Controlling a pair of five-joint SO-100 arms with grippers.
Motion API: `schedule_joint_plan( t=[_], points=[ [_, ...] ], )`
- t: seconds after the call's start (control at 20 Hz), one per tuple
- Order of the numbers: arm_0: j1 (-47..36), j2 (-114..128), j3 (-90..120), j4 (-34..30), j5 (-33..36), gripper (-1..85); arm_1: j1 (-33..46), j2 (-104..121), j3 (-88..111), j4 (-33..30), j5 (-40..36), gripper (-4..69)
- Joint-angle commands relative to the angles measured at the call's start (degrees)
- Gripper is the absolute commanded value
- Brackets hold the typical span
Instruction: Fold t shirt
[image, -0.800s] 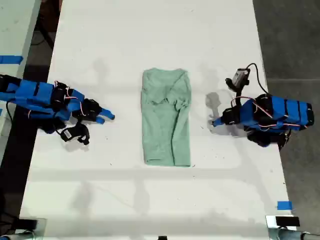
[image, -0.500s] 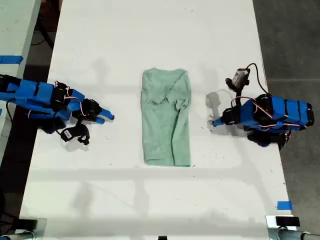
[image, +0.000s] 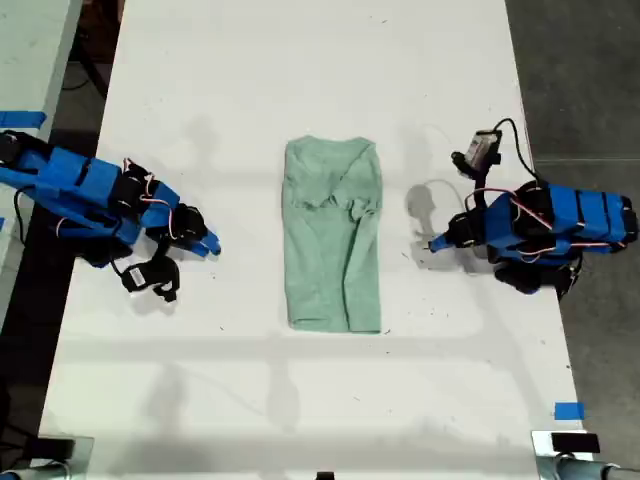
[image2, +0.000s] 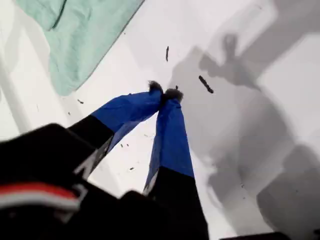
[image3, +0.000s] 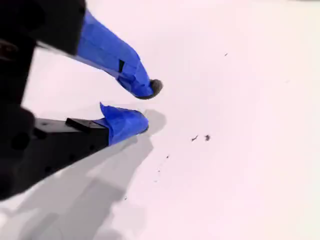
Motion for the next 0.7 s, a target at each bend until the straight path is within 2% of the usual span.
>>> schedule_joint_plan(
  t=[0.0, 0.1, 0.2, 0.25, 0.3, 0.35, 0.45, 0.55, 0.65],
  points=[
    [4.57, -16.44, -24.79, 3.16, 1.58, 6.5, -3.43, -21.88, -16.7, -3.52, -1.05, 1.5],
    [6.59, -27.42, -38.06, 2.72, 4.57, 8.1, -6.77, -35.51, -26.72, -4.75, -1.14, 1.4],
    [8.35, -40.78, -54.14, 4.66, 7.91, 15.0, -10.37, -48.6, -36.56, -5.1, -0.7, 1.5],
    [8.96, -48.08, -63.11, 6.42, 10.2, 21.8, -12.13, -55.11, -42.01, -4.22, -0.35, 4.2],
    [9.49, -55.55, -72.95, 9.23, 12.13, 26.6, -13.62, -60.38, -46.58, -4.04, -0.79, 10.3],
    [9.93, -62.84, -82.62, 12.57, 13.89, 27.8, -14.94, -64.86, -50.45, -3.16, -0.79, 16.2],
    [10.28, -74.62, -98.26, 18.28, 15.12, 30.3, -17.67, -71.98, -56.78, -1.67, -1.05, 23.4],
    [10.37, -78.13, -101.51, 18.37, 15.21, 30.6, -19.95, -79.01, -62.93, 0.26, -0.7, 28.0],
    [10.28, -79.01, -101.51, 18.54, 14.68, 31.1, -20.74, -86.22, -68.73, 2.37, -0.53, 28.9]
  ],
)
